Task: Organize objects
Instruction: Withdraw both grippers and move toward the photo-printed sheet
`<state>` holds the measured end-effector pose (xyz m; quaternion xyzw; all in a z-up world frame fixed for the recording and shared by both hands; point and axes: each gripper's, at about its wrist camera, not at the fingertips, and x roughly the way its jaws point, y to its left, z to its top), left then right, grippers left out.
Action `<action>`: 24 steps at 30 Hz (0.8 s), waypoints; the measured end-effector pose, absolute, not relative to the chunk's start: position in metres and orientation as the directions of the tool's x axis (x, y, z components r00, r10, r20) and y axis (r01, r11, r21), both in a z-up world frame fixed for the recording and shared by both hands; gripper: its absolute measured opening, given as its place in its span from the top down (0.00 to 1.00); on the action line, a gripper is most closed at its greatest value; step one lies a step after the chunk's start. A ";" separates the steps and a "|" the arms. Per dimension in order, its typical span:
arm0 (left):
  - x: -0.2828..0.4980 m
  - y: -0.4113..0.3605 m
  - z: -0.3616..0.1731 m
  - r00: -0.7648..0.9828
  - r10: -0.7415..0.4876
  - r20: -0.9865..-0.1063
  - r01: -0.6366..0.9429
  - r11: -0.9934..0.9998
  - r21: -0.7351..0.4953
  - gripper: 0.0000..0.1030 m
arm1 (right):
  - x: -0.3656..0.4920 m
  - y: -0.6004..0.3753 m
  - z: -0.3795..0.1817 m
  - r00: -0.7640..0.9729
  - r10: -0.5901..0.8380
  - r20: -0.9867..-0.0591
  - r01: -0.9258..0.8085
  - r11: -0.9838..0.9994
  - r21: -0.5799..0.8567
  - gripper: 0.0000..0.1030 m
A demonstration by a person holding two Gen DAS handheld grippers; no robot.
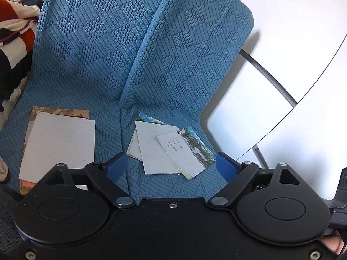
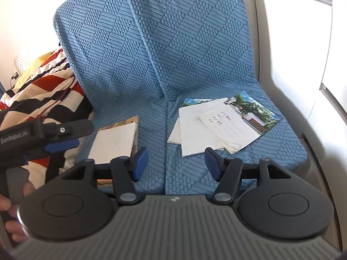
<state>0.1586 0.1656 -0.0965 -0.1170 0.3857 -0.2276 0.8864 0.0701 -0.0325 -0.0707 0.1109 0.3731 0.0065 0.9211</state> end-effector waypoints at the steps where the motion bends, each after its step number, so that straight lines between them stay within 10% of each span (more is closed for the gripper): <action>1: 0.158 0.164 -0.097 0.603 -0.491 -0.629 0.315 0.871 -0.378 0.07 | 0.070 -0.034 -0.072 0.722 0.087 -0.686 0.074 0.977 0.202 0.33; 4: 0.156 0.160 -0.097 0.618 -0.475 -0.627 0.318 0.880 -0.354 0.01 | 0.069 -0.041 -0.074 0.730 0.080 -0.679 0.079 0.977 0.199 0.12; 24: 0.171 0.109 -0.159 0.565 -0.461 -0.684 0.374 0.882 -0.286 0.01 | 0.059 -0.088 -0.126 0.713 0.024 -0.701 0.161 0.967 0.197 0.12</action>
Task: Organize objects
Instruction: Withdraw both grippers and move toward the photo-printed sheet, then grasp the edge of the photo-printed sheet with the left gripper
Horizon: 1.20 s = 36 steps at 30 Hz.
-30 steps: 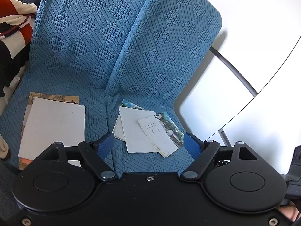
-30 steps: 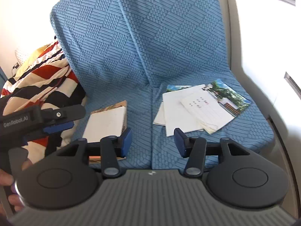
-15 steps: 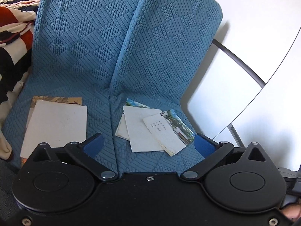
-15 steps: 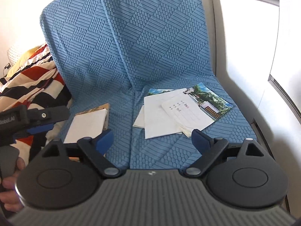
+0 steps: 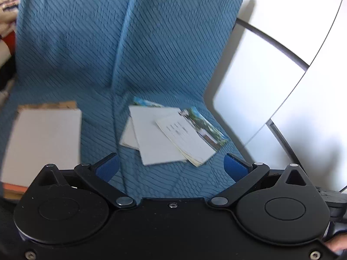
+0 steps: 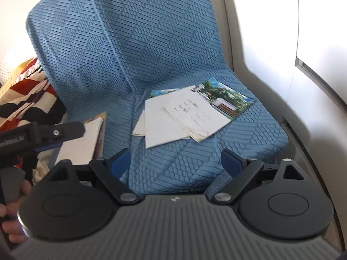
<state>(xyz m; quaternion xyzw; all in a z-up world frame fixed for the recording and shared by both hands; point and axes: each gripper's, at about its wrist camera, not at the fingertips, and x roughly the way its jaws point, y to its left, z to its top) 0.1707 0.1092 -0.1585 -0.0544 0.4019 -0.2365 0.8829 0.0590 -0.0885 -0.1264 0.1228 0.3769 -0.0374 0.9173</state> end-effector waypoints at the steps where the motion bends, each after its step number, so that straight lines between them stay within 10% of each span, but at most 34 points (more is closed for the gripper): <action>1: 0.173 0.107 -0.164 0.552 -0.470 -0.689 0.370 0.878 -0.302 0.01 | 0.059 -0.091 -0.129 0.712 0.019 -0.701 0.170 0.965 0.199 0.12; 15: 0.227 0.065 -0.210 0.490 -0.517 -0.702 0.357 0.854 -0.380 0.06 | 0.086 -0.124 -0.163 0.738 -0.007 -0.675 0.277 0.914 0.294 0.15; 36: 0.352 0.018 -0.295 0.448 -0.503 -0.739 0.333 0.861 -0.385 0.42 | 0.180 -0.116 -0.253 0.763 -0.057 -0.644 0.251 0.944 0.214 0.75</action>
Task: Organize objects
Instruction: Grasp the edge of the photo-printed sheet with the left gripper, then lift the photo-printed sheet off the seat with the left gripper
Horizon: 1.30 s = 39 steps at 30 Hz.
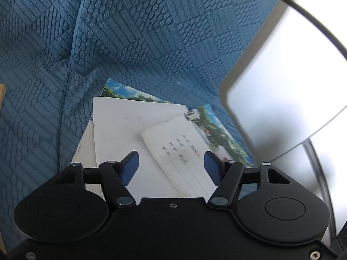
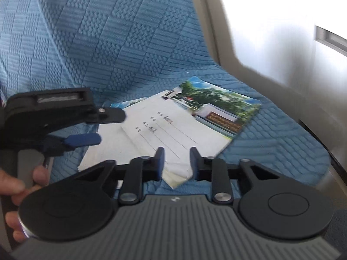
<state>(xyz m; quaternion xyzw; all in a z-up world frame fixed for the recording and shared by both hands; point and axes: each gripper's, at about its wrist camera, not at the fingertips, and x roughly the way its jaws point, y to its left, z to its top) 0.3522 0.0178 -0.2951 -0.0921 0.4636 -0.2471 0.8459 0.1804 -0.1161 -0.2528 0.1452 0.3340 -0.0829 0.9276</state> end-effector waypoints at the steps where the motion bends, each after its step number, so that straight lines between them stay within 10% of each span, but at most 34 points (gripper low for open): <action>1: 0.356 0.016 -0.298 0.451 -0.497 -0.741 0.335 0.864 -0.375 0.45 | 0.185 -0.116 -0.256 0.761 -0.050 -0.647 0.244 0.946 0.214 0.75; 26: 0.401 -0.007 -0.321 0.408 -0.502 -0.763 0.393 0.850 -0.350 0.92 | 0.197 -0.142 -0.282 0.769 0.013 -0.639 0.296 0.879 0.374 0.83; 39: 0.384 -0.010 -0.298 0.369 -0.470 -0.802 0.400 0.859 -0.319 0.98 | 0.185 -0.161 -0.282 0.807 0.054 -0.588 0.331 0.783 0.527 0.79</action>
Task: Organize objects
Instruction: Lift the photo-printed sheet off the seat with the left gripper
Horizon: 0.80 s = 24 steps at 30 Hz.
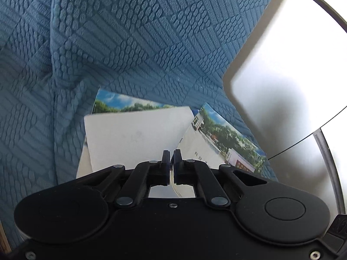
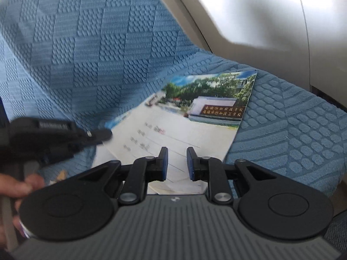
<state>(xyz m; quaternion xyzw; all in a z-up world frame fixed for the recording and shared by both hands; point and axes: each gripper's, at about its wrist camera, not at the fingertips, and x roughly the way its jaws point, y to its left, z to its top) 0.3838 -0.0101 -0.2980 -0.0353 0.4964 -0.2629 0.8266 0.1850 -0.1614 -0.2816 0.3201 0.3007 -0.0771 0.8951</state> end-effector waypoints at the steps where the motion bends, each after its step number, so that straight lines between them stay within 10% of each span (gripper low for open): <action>1: 0.381 -0.010 -0.298 0.370 -0.468 -0.803 0.392 0.862 -0.322 0.98 | 0.182 -0.163 -0.279 0.823 0.064 -0.565 0.316 0.774 0.548 0.78; 9: 0.355 -0.001 -0.278 0.381 -0.511 -0.770 0.343 0.852 -0.395 0.99 | 0.160 -0.175 -0.275 0.883 0.302 -0.359 0.129 0.580 0.804 0.73; 14: 0.341 0.006 -0.269 0.386 -0.559 -0.734 0.287 0.829 -0.480 1.00 | 0.153 -0.184 -0.298 0.881 0.441 -0.173 0.064 0.252 0.966 0.28; 24: 0.324 0.026 -0.254 0.436 -0.614 -0.657 0.130 0.766 -0.629 1.00 | 0.155 -0.180 -0.317 0.875 0.470 -0.117 0.085 0.089 0.992 0.21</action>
